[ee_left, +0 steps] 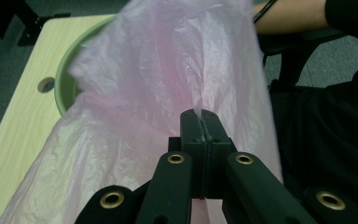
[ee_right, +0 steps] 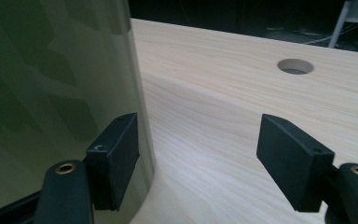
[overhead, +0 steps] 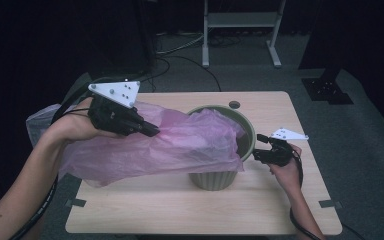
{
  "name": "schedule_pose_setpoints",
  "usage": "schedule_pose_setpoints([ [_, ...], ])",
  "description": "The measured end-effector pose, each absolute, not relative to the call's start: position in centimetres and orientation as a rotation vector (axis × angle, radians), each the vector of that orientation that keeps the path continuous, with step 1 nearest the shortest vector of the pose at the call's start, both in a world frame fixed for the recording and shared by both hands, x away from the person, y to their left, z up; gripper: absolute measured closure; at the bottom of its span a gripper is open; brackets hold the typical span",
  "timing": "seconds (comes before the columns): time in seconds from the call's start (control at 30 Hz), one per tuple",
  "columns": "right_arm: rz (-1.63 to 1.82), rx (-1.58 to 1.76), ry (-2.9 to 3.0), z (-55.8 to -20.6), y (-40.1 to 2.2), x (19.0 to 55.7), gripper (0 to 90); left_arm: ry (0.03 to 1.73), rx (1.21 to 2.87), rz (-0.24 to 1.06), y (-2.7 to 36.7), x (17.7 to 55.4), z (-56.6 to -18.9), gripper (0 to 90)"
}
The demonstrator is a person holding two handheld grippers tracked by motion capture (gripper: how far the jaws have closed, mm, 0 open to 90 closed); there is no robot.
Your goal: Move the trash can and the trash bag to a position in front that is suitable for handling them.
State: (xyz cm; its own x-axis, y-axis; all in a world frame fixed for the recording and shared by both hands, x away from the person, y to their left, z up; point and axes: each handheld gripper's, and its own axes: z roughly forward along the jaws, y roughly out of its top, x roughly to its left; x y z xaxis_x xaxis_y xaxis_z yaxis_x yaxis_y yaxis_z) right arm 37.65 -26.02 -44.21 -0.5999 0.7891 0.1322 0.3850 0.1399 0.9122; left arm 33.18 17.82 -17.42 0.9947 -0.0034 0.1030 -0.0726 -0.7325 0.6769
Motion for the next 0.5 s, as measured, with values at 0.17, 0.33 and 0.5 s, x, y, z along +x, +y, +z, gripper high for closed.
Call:
schedule_pose_setpoints([
  [0.17, 1.460, 1.150, 2.002, -43.7, -27.5, 37.0, 28.7, -0.009, 2.442, 0.103, 16.9, 34.4, -18.6, 89.9],
  [0.33, 1.467, 1.148, 1.971, -43.0, -28.6, 36.3, 28.3, 0.036, 2.483, 0.084, 15.5, 36.2, -20.1, 89.9],
  [0.5, 1.486, 1.131, 1.943, -42.0, -29.5, 35.4, 28.2, 0.056, 2.525, 0.078, 14.0, 37.4, -21.3, 89.9],
])
